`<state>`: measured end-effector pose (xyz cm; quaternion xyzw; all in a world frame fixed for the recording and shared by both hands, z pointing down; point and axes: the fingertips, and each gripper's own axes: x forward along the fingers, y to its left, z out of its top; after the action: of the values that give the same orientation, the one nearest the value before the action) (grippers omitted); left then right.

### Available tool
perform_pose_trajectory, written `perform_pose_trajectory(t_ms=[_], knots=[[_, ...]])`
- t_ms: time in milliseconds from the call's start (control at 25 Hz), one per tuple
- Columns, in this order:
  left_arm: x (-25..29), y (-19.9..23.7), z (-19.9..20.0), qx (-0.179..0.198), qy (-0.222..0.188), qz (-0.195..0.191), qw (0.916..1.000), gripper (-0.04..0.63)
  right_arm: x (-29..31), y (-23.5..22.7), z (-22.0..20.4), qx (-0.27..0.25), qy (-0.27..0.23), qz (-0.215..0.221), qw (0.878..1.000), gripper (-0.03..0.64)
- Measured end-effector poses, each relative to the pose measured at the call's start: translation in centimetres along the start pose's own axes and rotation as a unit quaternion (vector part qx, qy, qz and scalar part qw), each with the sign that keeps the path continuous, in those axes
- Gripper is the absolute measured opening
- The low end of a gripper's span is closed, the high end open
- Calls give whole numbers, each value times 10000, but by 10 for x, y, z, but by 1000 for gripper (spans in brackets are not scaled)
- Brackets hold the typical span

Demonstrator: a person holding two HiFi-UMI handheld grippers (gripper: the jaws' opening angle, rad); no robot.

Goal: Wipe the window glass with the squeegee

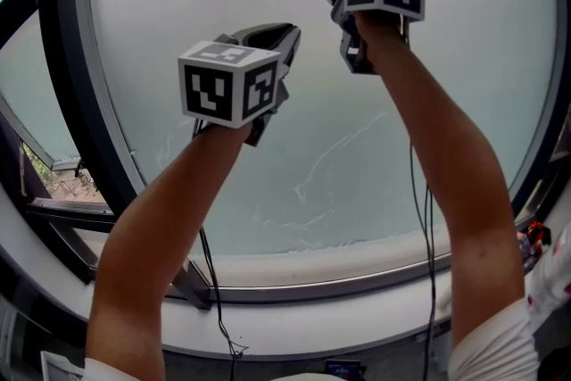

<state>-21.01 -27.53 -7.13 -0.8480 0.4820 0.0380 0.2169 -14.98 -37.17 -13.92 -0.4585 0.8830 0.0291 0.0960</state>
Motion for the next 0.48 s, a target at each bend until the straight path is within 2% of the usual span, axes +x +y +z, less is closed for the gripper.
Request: perform_pose_trajectory(t_ms=[480], knots=[[22, -8, 18, 129, -25, -88, 9999, 48, 10, -24, 46, 164, -181, -63, 9997, 109]])
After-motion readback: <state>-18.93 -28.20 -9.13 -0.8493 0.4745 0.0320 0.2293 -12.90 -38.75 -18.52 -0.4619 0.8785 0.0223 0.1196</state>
